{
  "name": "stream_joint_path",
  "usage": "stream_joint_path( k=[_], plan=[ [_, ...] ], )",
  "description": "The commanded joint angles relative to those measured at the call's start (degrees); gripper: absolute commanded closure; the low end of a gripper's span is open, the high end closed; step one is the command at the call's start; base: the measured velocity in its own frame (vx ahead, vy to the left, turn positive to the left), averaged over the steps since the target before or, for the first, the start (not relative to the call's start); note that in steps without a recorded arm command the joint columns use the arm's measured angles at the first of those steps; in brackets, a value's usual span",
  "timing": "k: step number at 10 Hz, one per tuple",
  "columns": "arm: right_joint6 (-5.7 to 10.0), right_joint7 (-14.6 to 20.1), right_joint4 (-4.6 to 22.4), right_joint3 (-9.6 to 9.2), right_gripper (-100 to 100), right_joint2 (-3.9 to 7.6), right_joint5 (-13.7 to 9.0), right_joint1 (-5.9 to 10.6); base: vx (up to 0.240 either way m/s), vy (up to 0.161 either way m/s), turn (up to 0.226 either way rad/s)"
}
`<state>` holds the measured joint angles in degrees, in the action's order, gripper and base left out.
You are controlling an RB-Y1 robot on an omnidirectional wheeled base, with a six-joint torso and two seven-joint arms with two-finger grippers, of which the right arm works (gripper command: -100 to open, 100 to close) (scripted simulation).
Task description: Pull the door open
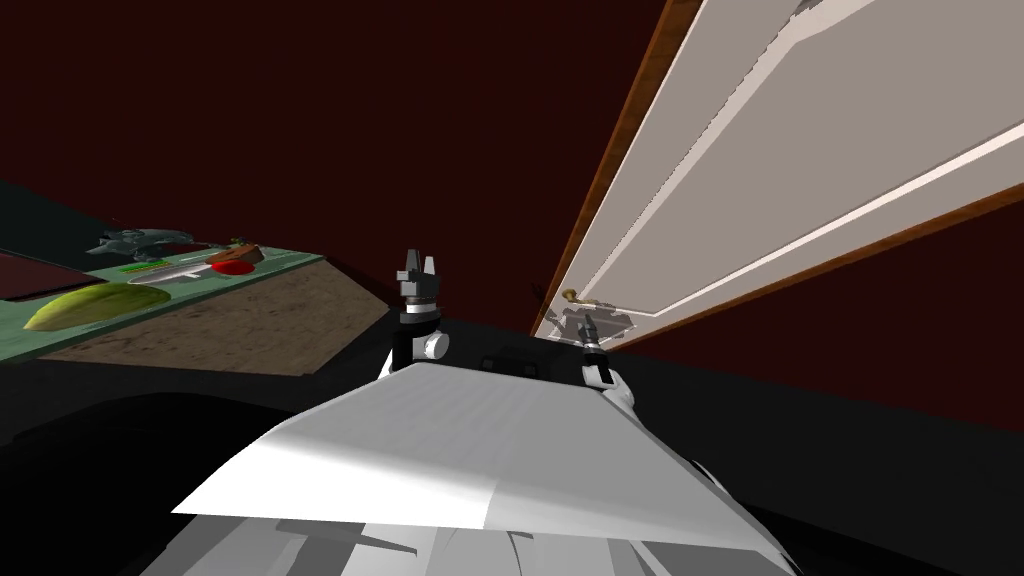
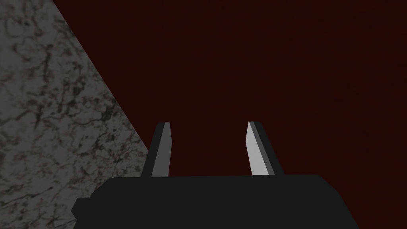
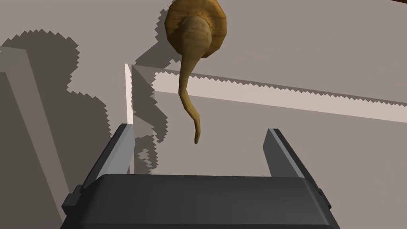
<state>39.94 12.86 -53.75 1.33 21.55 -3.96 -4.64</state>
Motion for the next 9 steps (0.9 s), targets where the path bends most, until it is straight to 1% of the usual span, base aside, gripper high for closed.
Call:
stream_joint_path(
  k=[1,2,4,7,8,9],
  plan=[
    [0.46,0.14,0.94,0.67,-100,0.32,-0.36,0.05,0.118,-0.023,0.126],
    [0.62,0.2,1.27,0.92,-100,0.43,-0.48,0.07,0.201,-0.016,0.122],
    [1.39,0.44,2.83,2.03,-100,0.96,-1.07,0.16,0.195,-0.002,0.106],
    [2.38,0.74,4.83,3.48,-100,1.63,-1.83,0.27,0.207,-0.023,0.149],
    [2.05,0.39,4.17,3.23,-100,1.2,-1.66,0.11,0.086,-0.011,0.023],
    [2.05,0.39,4.17,3.23,100,1.2,-1.66,0.11,-0.01,0.001,-0.018]
  ],
)
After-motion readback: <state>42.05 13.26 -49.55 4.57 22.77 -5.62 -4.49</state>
